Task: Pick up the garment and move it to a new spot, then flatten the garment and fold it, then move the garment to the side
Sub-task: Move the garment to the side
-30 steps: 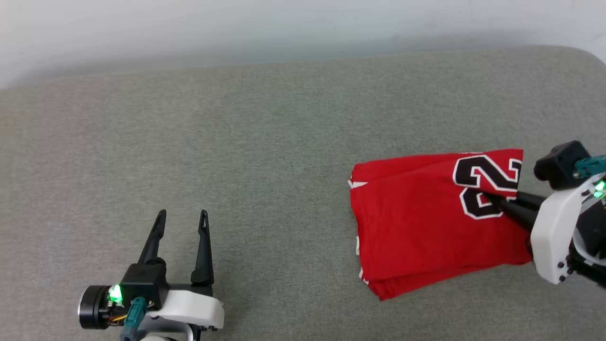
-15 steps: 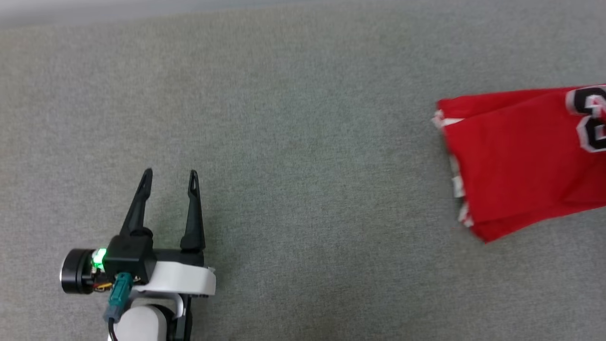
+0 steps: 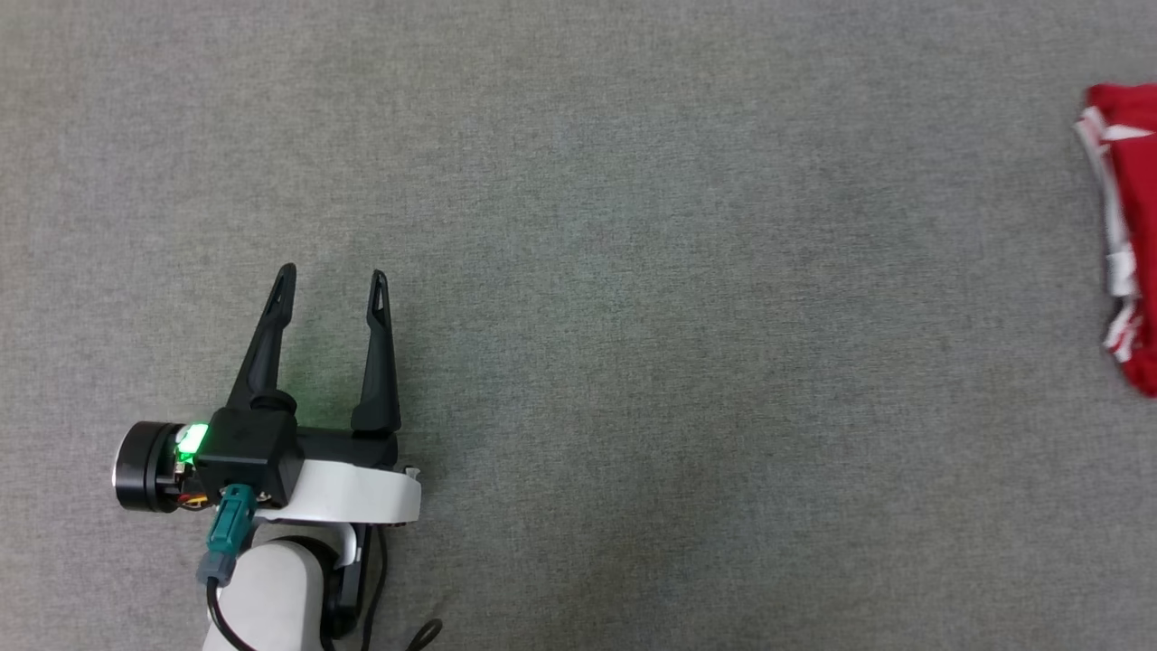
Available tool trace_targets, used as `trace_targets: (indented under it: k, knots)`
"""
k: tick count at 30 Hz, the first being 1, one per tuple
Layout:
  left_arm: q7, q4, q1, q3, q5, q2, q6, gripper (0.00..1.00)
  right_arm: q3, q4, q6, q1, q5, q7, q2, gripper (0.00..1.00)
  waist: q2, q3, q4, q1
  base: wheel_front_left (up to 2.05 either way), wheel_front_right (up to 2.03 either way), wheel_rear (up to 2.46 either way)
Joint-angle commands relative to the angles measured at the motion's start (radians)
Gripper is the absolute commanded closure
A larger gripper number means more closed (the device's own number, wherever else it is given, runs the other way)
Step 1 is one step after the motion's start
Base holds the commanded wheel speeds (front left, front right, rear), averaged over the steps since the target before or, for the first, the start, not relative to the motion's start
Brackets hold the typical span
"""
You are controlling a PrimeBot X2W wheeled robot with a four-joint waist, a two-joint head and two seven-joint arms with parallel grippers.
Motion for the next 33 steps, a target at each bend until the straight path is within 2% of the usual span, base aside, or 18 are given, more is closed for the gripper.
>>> trace_targets:
  k: [1, 8, 9, 10, 11, 12, 16, 23, 26, 33]
  knots:
    - [-0.002, -0.004, -0.011, 0.000, 0.002, -0.002, 0.001, 0.00, -0.023, 0.027, -0.002, -0.023, -0.014, -0.010, -0.015, 1.00, 0.0000, 0.011, 0.008, -0.0001, 0.00, 0.00, 0.00]
    - [-0.002, 0.005, -0.023, -0.005, 0.002, -0.004, 0.004, 0.00, -0.076, 0.089, -0.002, -0.041, -0.052, -0.033, 0.020, 1.00, 0.0000, 0.014, 0.018, -0.0001, 0.00, 0.00, 0.00]
    - [-0.002, 0.007, -0.021, -0.006, 0.001, -0.004, 0.006, 0.00, -0.083, 0.096, -0.002, -0.039, -0.059, -0.037, 0.028, 0.77, 0.0000, 0.009, 0.020, -0.0001, 0.00, 0.00, 0.00]
    - [-0.002, 0.007, -0.021, -0.006, 0.001, -0.004, 0.006, 0.00, -0.083, 0.096, -0.002, -0.039, -0.059, -0.037, 0.028, 0.77, 0.0000, 0.009, 0.020, -0.0001, 0.00, 0.00, 0.00]
    - [-0.002, 0.009, -0.019, -0.006, 0.000, -0.004, 0.008, 0.00, -0.090, 0.105, -0.002, -0.038, -0.070, -0.042, 0.033, 0.24, 0.0000, 0.003, 0.021, -0.0001, 0.00, 0.00, 0.00]
    - [-0.002, 0.011, -0.016, -0.006, 0.000, -0.005, 0.007, 0.00, -0.101, 0.116, -0.002, -0.039, -0.083, -0.048, 0.038, 0.00, 0.0000, -0.004, 0.023, -0.0001, 0.00, 0.00, 0.00]
    - [-0.002, 0.019, 0.002, -0.007, -0.005, -0.006, 0.015, 0.00, -0.138, 0.136, -0.002, -0.038, -0.164, -0.115, 0.055, 0.00, 0.0000, -0.047, 0.033, -0.0001, 0.00, 0.00, 0.00]
    - [-0.002, 0.036, 0.063, -0.008, -0.015, -0.011, 0.027, 0.00, -0.245, 0.124, -0.002, 0.000, -0.269, -0.277, 0.151, 0.00, 0.0000, -0.155, 0.042, -0.0001, 0.00, 0.00, 0.00]
    - [-0.002, 0.045, 0.089, -0.011, -0.016, -0.012, 0.027, 0.00, -0.304, 0.085, -0.002, 0.017, -0.324, -0.363, 0.187, 0.00, 0.0000, -0.197, 0.050, -0.0001, 0.00, 0.00, 0.00]
    - [-0.002, 0.057, 0.141, 0.004, -0.017, -0.009, 0.031, 0.00, -0.429, -0.076, -0.001, 0.078, -0.441, -0.528, 0.338, 0.00, 0.0000, -0.277, 0.064, -0.0001, 0.00, 0.00, 0.00]
